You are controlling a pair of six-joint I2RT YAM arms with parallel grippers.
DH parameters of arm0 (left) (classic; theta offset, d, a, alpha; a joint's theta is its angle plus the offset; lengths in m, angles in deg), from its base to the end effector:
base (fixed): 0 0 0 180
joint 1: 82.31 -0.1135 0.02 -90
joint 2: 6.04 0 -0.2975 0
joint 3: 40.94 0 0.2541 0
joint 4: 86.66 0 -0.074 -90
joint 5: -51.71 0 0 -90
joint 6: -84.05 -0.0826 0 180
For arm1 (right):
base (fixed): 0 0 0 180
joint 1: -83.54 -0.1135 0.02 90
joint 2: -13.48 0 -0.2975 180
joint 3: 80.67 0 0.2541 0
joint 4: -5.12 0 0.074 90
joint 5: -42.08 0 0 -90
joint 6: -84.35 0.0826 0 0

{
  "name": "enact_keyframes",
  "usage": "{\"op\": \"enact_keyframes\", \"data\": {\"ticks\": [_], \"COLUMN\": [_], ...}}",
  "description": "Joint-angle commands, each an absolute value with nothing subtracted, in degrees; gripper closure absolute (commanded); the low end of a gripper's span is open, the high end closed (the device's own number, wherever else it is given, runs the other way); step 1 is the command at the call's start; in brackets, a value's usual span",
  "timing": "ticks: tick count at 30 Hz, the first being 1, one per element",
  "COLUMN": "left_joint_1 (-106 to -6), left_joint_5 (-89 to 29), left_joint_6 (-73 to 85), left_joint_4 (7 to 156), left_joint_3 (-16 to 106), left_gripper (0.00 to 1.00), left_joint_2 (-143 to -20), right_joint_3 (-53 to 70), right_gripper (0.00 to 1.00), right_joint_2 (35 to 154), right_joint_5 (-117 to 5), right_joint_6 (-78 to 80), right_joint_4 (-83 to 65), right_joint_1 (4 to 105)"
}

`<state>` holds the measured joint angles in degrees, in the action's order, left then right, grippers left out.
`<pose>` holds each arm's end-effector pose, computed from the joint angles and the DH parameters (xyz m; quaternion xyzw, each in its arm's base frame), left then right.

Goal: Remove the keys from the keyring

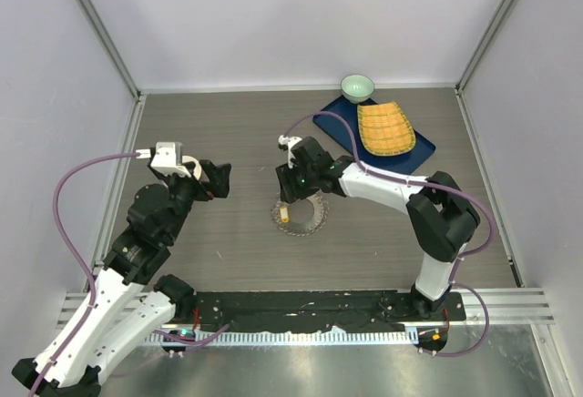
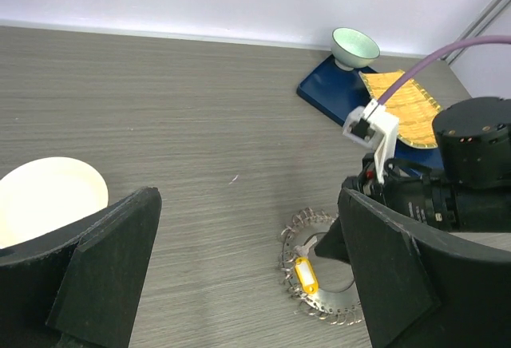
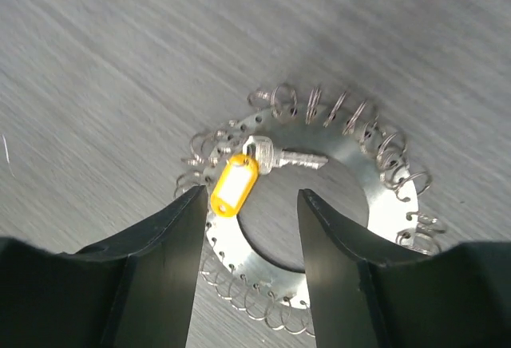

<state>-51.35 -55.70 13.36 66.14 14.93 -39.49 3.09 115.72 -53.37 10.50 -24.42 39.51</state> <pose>0.1490 -0.0606 0.3617 -0.0281 0.7341 -0.1834 0.6532 0.3027 0.3035 0.2076 -0.2412 0.9010 0.2178 0.2873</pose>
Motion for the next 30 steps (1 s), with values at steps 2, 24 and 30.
{"op": "enact_keyframes", "data": {"ticks": [2, 24, 30], "left_joint_1": [-51.5, -51.5, -51.5], "left_joint_5": [-55.3, -54.8, -54.6], "left_joint_6": [14.1, 14.1, 14.1], "left_joint_4": [68.8, 68.5, 68.6], "left_joint_3": [15.2, 15.3, 15.3], "left_gripper": [0.02, 0.02, 0.02], "left_joint_2": [-39.2, -39.3, -39.4], "right_joint_3": [0.7, -1.5, -0.5], "right_gripper": [0.47, 0.51, 0.53], "right_joint_2": [113.9, 119.6, 121.3], "right_joint_5": [-59.1, -48.1, -44.5], "right_joint_6": [3.8, 16.1, 16.5], "right_joint_4": [-24.7, -17.1, -18.5], "right_joint_1": [39.3, 35.0, 33.5]}}
